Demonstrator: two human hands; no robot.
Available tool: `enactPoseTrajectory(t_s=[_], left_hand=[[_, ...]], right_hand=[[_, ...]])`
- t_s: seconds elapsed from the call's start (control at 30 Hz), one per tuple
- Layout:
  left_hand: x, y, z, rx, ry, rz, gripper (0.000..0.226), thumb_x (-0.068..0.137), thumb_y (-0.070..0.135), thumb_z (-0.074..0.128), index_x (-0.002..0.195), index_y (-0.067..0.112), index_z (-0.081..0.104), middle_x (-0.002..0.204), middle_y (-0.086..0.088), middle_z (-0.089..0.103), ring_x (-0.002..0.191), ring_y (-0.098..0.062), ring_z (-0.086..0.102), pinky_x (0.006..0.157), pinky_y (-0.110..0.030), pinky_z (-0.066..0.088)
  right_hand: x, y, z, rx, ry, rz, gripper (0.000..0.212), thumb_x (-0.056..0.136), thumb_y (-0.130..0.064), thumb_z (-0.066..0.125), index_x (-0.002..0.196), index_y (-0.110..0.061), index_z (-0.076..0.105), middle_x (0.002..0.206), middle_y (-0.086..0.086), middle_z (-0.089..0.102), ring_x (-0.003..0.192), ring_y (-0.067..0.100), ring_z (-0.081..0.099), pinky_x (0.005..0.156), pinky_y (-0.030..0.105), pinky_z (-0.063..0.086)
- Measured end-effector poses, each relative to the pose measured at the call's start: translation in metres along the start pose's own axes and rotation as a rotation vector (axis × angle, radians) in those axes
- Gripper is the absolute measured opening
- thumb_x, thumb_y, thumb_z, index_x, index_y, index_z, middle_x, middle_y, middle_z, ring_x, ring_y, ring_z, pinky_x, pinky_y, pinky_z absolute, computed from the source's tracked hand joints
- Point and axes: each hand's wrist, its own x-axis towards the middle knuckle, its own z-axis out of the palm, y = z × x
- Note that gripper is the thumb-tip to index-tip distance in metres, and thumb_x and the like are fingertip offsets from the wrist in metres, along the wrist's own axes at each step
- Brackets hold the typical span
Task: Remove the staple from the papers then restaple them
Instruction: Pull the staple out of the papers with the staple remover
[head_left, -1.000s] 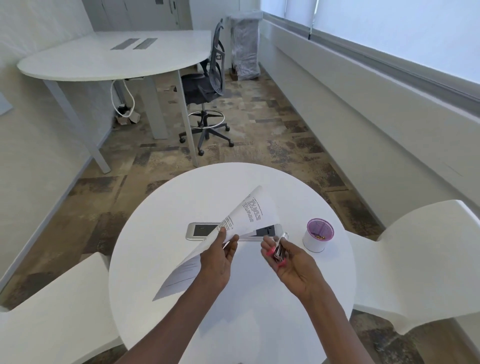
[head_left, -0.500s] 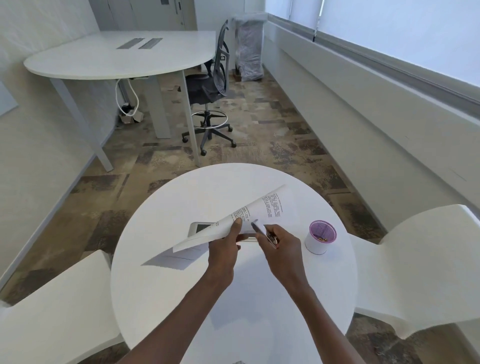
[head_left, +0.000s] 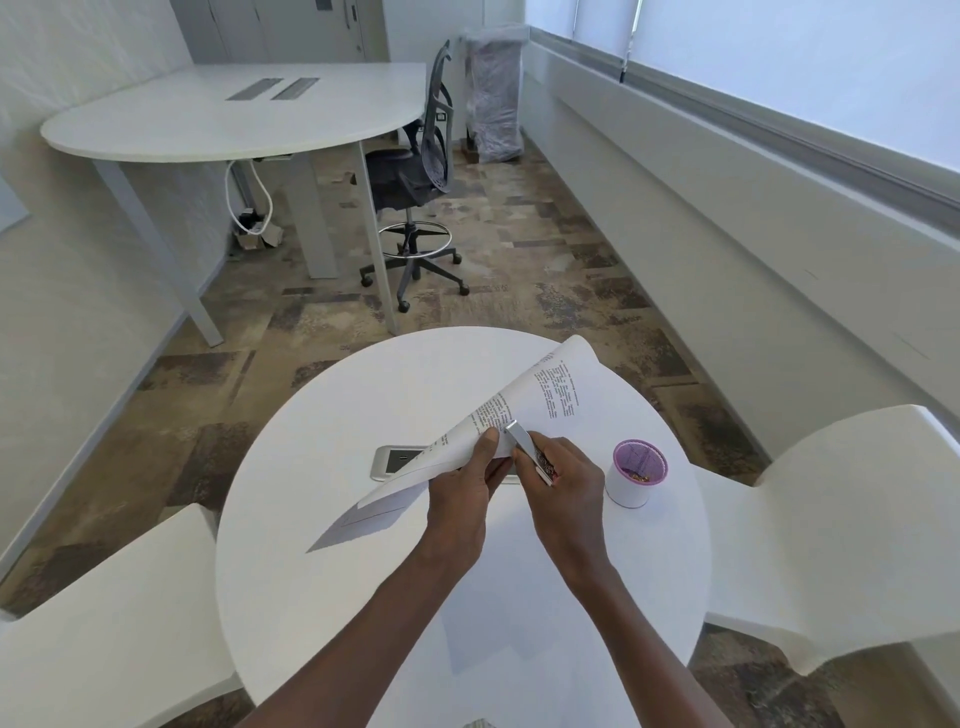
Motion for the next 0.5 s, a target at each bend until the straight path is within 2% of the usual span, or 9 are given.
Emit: enactPoseTrajectory(t_s=[0.1,0.2,0.3,0.37,0.5], left_hand=[[-0.0006,-0.0007,0.0040,-0.033,0.013,-0.006,0.047,0.092,0.005,0.065,0.137,0.001,0.053,0.132,-0.019,0.064,0.117,-0.033,0.066,0.079,-0.031,0.060],[-0.0015,-0.0010,0.0067,-0.067,0.062,-0.043,0.042,0.091,0.004,0.067,0.131,-0.003,0.057,0.127,-0.019,0.067,0.112,-0.030,0.069,0.075,-0.028,0.060],[-0.0012,-0.0010,0.0079,-0.083,0.110,-0.099,0.037,0.090,0.006,0.069,0.123,-0.009,0.062,0.122,-0.021,0.069,0.103,-0.026,0.073,0.072,-0.025,0.060],[-0.0010,-0.0001,0.0080,-0.085,0.108,-0.121,0.034,0.090,0.006,0.068,0.120,-0.010,0.064,0.119,-0.021,0.071,0.100,-0.025,0.074,0.072,-0.024,0.060],[-0.0021,0.0031,0.0096,-0.101,0.071,-0.124,0.033,0.093,0.006,0.064,0.122,-0.010,0.062,0.114,-0.019,0.073,0.094,-0.022,0.075,0.071,-0.022,0.060]], right_hand=[[0.0020,-0.0008,-0.0024,-0.006,0.006,-0.013,0.012,0.091,-0.017,0.067,0.101,-0.020,0.074,0.074,-0.011,0.063,0.071,0.009,0.057,0.061,0.020,0.044],[0.0021,-0.0014,-0.0022,0.079,-0.020,0.079,0.009,0.092,-0.020,0.066,0.087,-0.015,0.071,0.065,-0.002,0.059,0.064,0.015,0.050,0.059,0.030,0.041],[0.0029,-0.0028,-0.0034,0.196,-0.026,0.218,0.022,0.091,-0.024,0.066,0.077,-0.008,0.066,0.056,0.000,0.045,0.057,0.012,0.036,0.055,0.029,0.033],[0.0046,-0.0050,-0.0056,0.262,-0.044,0.292,0.026,0.090,-0.026,0.067,0.074,-0.006,0.065,0.056,-0.001,0.038,0.055,0.012,0.033,0.053,0.027,0.031],[0.0086,-0.0094,-0.0085,0.452,-0.093,0.412,0.027,0.090,-0.023,0.066,0.075,0.000,0.066,0.055,0.006,0.038,0.054,0.019,0.033,0.050,0.030,0.030]])
